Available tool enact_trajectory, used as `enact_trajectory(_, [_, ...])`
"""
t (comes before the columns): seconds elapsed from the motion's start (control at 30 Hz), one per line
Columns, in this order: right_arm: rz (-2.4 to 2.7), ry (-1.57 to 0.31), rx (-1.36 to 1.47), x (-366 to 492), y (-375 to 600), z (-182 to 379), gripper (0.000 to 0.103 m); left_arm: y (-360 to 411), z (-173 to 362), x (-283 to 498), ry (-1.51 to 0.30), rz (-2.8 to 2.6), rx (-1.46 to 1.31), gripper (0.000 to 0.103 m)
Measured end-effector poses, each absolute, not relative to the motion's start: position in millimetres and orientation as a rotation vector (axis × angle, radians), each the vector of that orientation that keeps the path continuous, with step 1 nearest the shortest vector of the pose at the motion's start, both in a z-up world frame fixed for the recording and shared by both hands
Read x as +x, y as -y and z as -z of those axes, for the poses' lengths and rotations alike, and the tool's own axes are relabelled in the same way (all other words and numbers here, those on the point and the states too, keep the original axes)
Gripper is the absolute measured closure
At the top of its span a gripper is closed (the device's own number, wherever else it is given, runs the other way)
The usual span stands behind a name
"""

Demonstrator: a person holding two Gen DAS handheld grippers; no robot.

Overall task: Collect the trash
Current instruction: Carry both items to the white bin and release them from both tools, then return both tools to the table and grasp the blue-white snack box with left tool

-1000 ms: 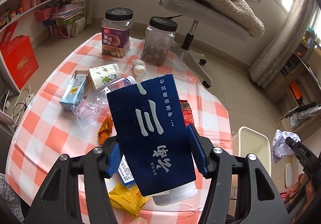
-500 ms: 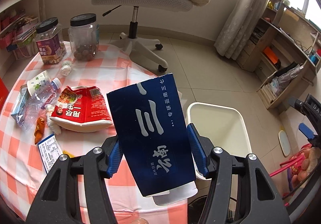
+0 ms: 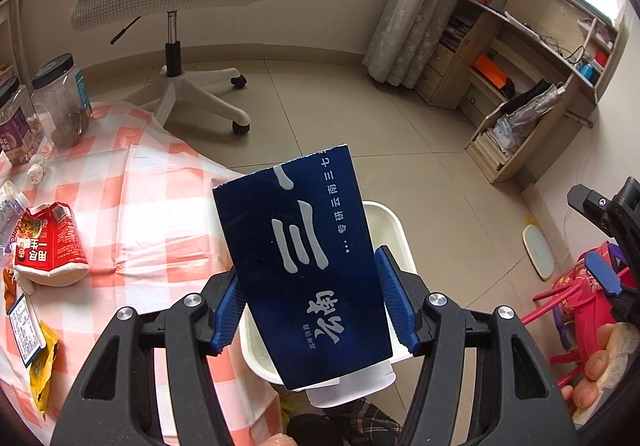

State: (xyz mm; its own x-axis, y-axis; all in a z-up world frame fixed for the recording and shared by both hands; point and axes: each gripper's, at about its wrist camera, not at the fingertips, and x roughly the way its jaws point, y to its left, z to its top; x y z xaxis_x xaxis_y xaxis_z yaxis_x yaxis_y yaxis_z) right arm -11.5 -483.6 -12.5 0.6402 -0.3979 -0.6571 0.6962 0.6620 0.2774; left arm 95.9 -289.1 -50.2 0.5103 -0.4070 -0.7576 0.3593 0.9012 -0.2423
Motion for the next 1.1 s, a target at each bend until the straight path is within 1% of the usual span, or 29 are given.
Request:
enact_trajectory(0.03, [0.67, -0.589, 0.55, -13.3, 485.9, 12.4, 0.012, 293.0, 50.4, 96.8, -0.932, 0.47, -0.058, 0.038])
enact_trajectory(0.07, [0.678, -0.587, 0.548, -14.7, 487.4, 12.3, 0.012, 295.5, 50.7, 97.0, -0.935, 0.474, -0.057, 0.03])
enact_trajectory(0.17, [0.686, -0.59, 0.541, -15.1, 488.7, 13.0, 0.012, 292.1, 47.7, 95.6, -0.922, 0.467, -0.061, 0.02])
enact_trajectory(0.3, [0.682, -0.604, 0.514, -12.8, 480.2, 14.1, 0.012, 272.1, 44.2, 95.9, -0.905, 0.422, -0.055, 0.019])
enact_trajectory(0.37, [0.669, -0.609, 0.489, -9.4, 470.9, 14.0, 0.009, 258.0, 42.3, 94.0, -0.886, 0.393, -0.047, 0.017])
enact_trajectory(0.47, [0.649, -0.619, 0.408, -2.1, 450.0, 12.1, 0.008, 236.7, 41.1, 88.7, -0.851, 0.321, -0.013, 0.014])
enact_trajectory(0.83, [0.513, -0.694, 0.11, 35.8, 352.4, 21.8, 0.007, 150.0, 43.8, 77.2, -0.759, 0.137, 0.004, 0.013])
enact_trajectory(0.97, [0.489, -0.704, 0.031, 47.3, 321.7, 25.3, 0.007, 123.6, 50.2, 81.0, -0.804, 0.086, -0.002, 0.012])
enact_trajectory(1.1, [0.444, -0.704, 0.001, 54.0, 291.5, 26.2, 0.007, 95.9, 43.8, 81.6, -0.81, 0.039, -0.038, 0.012])
